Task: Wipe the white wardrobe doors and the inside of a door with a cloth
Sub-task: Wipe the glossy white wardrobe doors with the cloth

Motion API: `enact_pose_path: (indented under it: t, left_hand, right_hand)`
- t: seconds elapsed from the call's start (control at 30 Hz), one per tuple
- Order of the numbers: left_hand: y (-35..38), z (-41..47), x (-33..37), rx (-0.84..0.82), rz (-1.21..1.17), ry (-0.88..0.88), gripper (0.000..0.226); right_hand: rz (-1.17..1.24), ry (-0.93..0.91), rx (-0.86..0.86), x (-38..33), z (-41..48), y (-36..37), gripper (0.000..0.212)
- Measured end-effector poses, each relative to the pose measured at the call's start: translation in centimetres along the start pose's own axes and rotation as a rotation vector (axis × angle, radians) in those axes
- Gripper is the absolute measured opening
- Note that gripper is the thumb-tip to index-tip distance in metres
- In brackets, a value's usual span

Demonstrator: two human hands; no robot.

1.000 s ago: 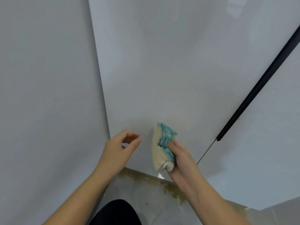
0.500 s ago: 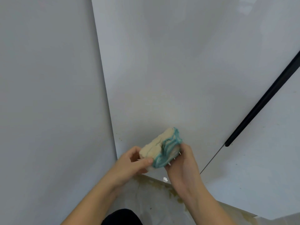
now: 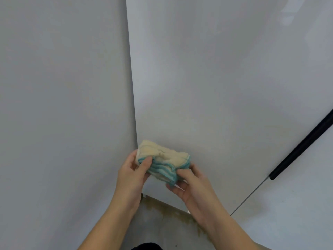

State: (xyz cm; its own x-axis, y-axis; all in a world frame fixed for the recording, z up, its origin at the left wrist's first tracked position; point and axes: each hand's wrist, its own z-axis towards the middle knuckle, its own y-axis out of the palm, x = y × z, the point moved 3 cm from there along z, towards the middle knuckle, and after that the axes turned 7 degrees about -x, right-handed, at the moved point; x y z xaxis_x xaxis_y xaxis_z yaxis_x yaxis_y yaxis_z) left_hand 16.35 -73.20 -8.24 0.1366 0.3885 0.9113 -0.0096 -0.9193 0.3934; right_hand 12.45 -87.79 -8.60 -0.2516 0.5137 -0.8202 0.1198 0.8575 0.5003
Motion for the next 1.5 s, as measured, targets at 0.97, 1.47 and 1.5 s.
enact_pose_path:
  t: [0.97, 1.47, 1.5]
  left_hand:
    - [-6.0, 5.9, -10.6, 0.217, -0.113, -0.415, 0.028]
    - [-12.3, 3.9, -20.6, 0.039, -0.215, -0.366, 0.035]
    - [-12.6, 4.1, -20.8, 0.032, -0.237, -0.377, 0.035]
  right_hand:
    - [0.057, 0.364, 0.181, 9.6, 6.9, -2.9, 0.030]
    - [0.320, 0.508, 0.117, 21.0, 8.9, -8.9, 0.040]
    - [0.342, 0.464, 0.094, 21.0, 9.0, -8.9, 0.038]
